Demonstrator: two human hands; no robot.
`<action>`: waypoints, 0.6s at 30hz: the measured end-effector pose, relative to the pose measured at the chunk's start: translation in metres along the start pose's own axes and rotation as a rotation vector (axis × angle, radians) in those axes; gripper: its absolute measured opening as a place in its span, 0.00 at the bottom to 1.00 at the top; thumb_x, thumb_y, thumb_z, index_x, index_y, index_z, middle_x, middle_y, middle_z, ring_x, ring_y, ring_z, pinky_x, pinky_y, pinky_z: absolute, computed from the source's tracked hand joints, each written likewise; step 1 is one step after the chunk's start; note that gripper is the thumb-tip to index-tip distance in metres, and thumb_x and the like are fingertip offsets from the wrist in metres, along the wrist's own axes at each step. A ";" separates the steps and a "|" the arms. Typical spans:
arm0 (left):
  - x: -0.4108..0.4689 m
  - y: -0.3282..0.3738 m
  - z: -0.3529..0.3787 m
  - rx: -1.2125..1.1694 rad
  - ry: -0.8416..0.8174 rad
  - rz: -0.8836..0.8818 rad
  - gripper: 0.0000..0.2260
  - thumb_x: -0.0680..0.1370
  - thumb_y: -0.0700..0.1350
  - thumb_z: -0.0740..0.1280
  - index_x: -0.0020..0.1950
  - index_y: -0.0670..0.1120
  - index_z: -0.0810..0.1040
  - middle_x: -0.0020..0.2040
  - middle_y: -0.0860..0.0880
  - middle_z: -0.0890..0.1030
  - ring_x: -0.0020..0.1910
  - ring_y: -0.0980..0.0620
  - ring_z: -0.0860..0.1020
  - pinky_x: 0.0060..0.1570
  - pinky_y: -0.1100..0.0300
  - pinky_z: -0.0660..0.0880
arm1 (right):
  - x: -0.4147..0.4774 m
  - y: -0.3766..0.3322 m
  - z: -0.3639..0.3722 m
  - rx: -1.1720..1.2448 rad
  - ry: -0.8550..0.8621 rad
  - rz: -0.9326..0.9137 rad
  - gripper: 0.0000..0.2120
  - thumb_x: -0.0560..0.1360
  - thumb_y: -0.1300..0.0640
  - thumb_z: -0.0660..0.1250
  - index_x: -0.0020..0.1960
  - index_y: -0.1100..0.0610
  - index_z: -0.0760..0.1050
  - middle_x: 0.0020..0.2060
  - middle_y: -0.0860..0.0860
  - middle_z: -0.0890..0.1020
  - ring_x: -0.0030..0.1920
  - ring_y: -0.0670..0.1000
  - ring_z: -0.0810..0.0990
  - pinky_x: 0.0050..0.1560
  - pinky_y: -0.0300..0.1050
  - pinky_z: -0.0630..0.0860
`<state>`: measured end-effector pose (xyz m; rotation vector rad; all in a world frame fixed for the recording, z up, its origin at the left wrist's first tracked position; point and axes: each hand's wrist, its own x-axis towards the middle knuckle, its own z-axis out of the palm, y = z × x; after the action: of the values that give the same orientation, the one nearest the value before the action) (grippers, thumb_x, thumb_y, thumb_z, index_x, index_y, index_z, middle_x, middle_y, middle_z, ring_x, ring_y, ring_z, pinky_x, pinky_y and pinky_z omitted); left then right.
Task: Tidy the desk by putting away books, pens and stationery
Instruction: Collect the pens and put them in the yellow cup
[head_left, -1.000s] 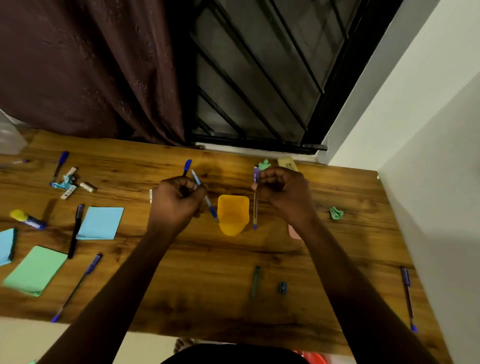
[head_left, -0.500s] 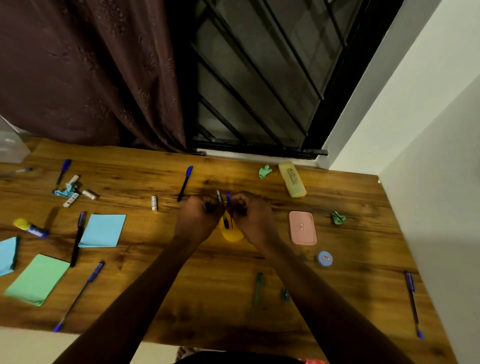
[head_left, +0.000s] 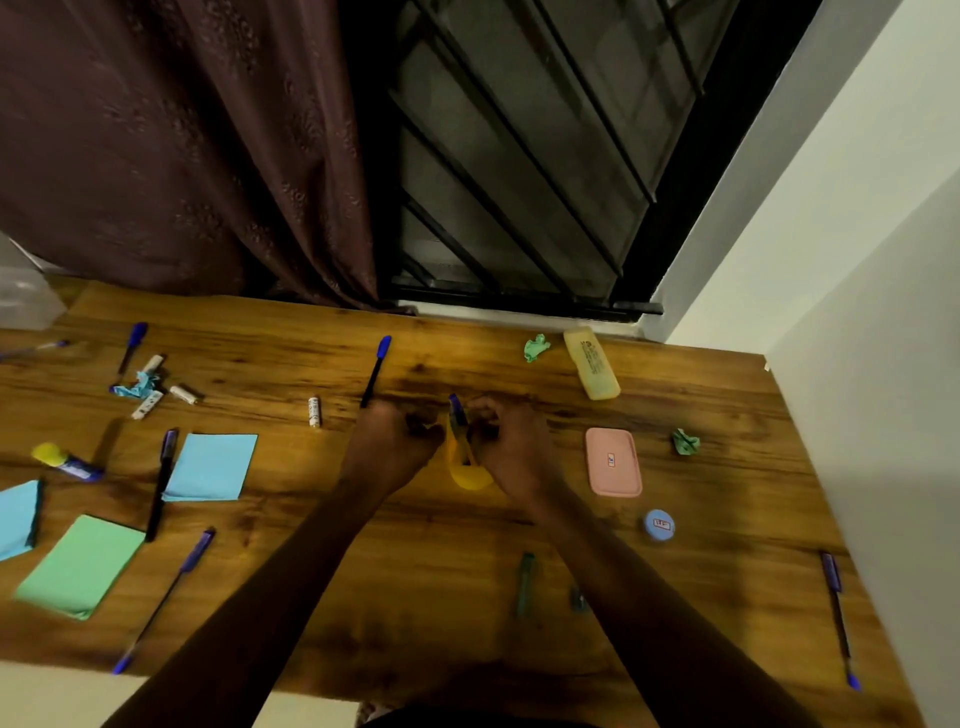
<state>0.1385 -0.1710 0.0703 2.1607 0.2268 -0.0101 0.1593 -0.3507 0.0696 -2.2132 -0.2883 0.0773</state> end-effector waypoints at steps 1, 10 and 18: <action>0.003 -0.004 -0.004 0.005 0.006 -0.004 0.08 0.75 0.40 0.73 0.41 0.54 0.84 0.34 0.50 0.85 0.31 0.53 0.84 0.38 0.49 0.84 | 0.000 0.000 -0.002 0.007 0.020 0.004 0.15 0.76 0.59 0.72 0.62 0.53 0.82 0.56 0.46 0.86 0.53 0.43 0.84 0.45 0.27 0.76; 0.076 -0.058 -0.036 0.307 0.100 -0.101 0.05 0.74 0.45 0.71 0.40 0.46 0.83 0.37 0.48 0.83 0.38 0.45 0.82 0.34 0.60 0.70 | -0.012 0.001 -0.017 0.045 0.142 0.006 0.11 0.77 0.60 0.72 0.59 0.51 0.83 0.54 0.44 0.86 0.54 0.40 0.83 0.55 0.34 0.78; 0.130 -0.072 -0.055 0.346 0.066 -0.133 0.04 0.73 0.42 0.74 0.45 0.43 0.83 0.44 0.40 0.85 0.45 0.38 0.84 0.42 0.51 0.78 | -0.029 -0.005 -0.003 0.014 0.263 -0.006 0.08 0.77 0.61 0.72 0.54 0.53 0.84 0.47 0.44 0.87 0.47 0.35 0.82 0.46 0.25 0.74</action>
<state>0.2500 -0.0659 0.0297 2.4880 0.4329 -0.0578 0.1308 -0.3571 0.0745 -2.1782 -0.1485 -0.2130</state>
